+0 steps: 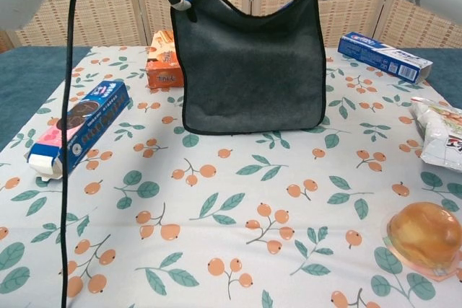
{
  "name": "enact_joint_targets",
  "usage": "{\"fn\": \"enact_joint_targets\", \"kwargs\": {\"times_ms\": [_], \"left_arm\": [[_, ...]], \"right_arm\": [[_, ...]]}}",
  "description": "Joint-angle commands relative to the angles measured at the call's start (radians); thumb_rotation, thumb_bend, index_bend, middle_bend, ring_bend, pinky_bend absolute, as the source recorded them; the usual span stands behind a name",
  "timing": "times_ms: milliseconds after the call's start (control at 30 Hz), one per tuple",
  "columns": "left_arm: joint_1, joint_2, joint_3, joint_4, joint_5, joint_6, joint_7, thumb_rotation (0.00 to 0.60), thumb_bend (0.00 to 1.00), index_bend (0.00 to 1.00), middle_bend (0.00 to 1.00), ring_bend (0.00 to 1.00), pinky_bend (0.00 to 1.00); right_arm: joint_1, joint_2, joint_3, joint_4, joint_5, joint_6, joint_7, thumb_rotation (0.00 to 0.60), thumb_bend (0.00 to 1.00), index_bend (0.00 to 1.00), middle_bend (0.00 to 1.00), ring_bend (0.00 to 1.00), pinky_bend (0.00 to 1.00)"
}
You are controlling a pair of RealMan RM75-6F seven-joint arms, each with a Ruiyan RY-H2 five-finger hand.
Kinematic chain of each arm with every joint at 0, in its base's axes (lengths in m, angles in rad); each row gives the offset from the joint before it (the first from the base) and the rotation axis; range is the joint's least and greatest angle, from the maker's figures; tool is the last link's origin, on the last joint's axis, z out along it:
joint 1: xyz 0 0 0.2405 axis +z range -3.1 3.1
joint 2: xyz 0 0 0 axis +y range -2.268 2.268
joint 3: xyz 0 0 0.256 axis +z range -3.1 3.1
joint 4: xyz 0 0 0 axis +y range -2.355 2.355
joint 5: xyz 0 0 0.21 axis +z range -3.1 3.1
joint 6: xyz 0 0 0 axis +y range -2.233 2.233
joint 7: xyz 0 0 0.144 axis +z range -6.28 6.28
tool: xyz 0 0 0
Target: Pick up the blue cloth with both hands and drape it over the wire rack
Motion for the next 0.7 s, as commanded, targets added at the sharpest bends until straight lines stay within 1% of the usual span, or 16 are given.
{"fn": "enact_joint_targets", "kwargs": {"times_ms": [33, 300, 567, 700], "left_arm": [[-0.007, -0.014, 0.009, 0.016, -0.001, -0.006, 0.016, 0.6, 0.37, 0.58, 1.0, 0.95, 1.0], [-0.029, -0.052, 0.005, 0.072, -0.021, -0.016, 0.049, 0.6, 0.37, 0.58, 1.0, 0.95, 1.0], [-0.047, -0.089, 0.004, 0.137, -0.069, -0.014, 0.115, 0.6, 0.37, 0.58, 1.0, 0.94, 1.0], [-0.053, -0.104, 0.006, 0.167, -0.096, -0.021, 0.152, 0.6, 0.37, 0.55, 1.0, 0.93, 1.0]], "right_arm": [[0.022, -0.036, -0.01, 0.041, -0.004, -0.012, 0.003, 0.6, 0.55, 0.73, 0.94, 0.91, 1.0], [0.054, -0.093, -0.02, 0.118, -0.005, -0.026, -0.014, 0.6, 0.55, 0.73, 0.94, 0.91, 1.0], [0.078, -0.14, -0.008, 0.2, 0.033, -0.056, -0.057, 0.6, 0.55, 0.73, 0.94, 0.91, 1.0], [0.083, -0.157, 0.0, 0.231, 0.063, -0.082, -0.079, 0.6, 0.54, 0.73, 0.94, 0.91, 1.0]]}}
